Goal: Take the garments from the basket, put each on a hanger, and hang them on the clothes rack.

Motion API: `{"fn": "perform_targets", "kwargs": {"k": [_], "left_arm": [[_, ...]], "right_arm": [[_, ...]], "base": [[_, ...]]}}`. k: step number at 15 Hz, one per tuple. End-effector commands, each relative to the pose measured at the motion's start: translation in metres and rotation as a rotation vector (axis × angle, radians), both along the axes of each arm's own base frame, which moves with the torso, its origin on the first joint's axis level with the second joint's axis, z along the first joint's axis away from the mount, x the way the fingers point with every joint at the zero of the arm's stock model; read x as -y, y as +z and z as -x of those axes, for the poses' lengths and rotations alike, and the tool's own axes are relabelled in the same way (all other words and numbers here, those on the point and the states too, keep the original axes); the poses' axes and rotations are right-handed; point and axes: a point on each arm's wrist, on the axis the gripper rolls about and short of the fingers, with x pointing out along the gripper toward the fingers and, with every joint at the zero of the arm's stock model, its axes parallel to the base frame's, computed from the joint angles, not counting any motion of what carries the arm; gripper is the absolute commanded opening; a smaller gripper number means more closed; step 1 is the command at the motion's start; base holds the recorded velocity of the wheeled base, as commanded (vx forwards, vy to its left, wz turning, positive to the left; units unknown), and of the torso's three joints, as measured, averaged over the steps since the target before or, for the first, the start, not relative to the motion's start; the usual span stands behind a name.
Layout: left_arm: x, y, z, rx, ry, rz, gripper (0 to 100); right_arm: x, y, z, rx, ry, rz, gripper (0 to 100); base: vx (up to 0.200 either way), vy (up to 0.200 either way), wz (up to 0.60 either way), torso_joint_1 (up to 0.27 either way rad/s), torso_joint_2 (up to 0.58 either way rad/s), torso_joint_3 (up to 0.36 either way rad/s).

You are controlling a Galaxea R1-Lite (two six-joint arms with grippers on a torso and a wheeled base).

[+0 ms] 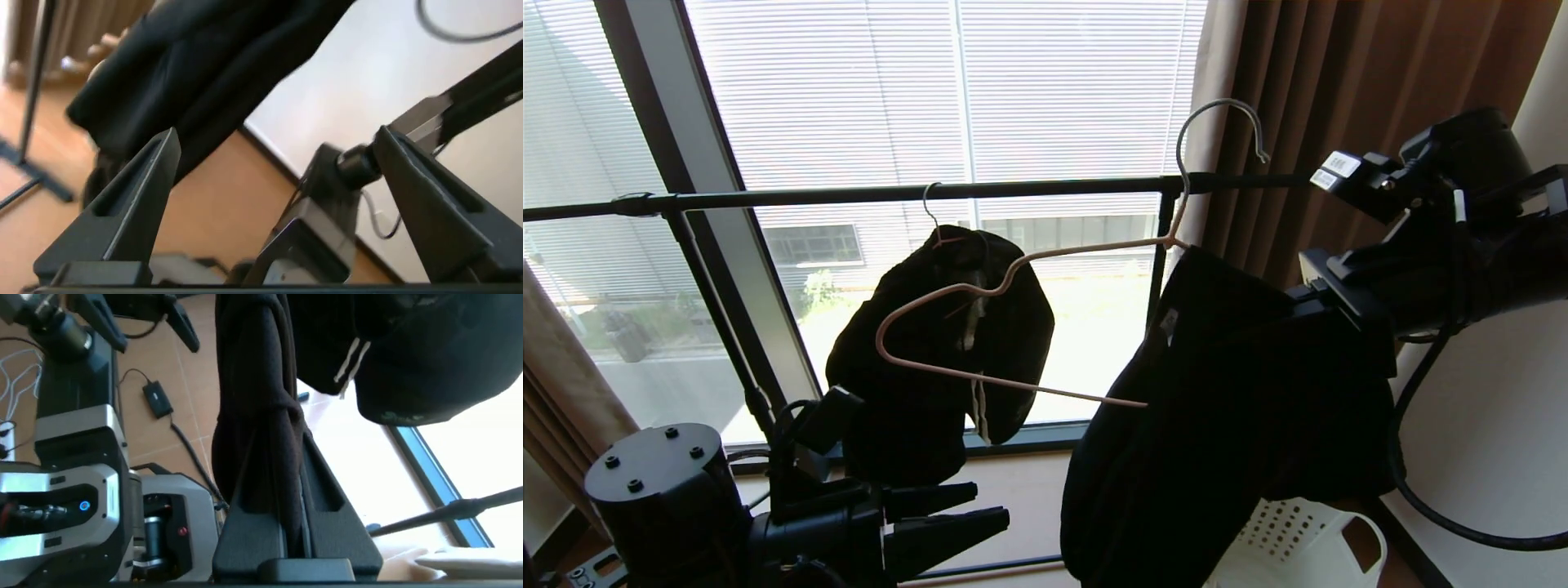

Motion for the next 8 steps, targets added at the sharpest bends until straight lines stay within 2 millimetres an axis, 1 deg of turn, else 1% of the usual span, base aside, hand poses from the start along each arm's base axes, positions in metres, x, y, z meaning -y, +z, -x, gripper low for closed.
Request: {"fn": "perform_targets", "kwargs": {"k": [1,2,3,5,8], "left_arm": [[-0.001,-0.027,-0.002,-0.138,-0.004,-0.027,100],[0.001,-0.033,-0.006,-0.228,0.008,-0.011,100],[0.003,-0.033,-0.012,-0.247,0.015,0.007,100],[0.008,-0.032,-0.019,-0.257,0.014,0.025,100],[0.019,-0.028,-0.026,-0.221,-0.018,0.042,100]], "right_arm": [[0.004,0.003,0.004,0.006,0.002,-0.014,0],[0.007,0.004,0.007,0.015,0.024,-0.050,0],[0.007,0.005,0.009,0.018,0.029,-0.058,0],[0.007,0.005,0.012,0.016,0.048,-0.076,0],[0.004,-0.001,0.014,-0.006,0.063,-0.073,0]], "base": [[0.000,0.000,0.00,0.000,0.00,0.000],[0.000,0.000,0.00,0.000,0.00,0.000],[0.000,0.000,0.00,0.000,0.00,0.000],[0.000,0.000,0.00,0.000,0.00,0.000],[0.000,0.000,0.00,0.000,0.00,0.000]]}}
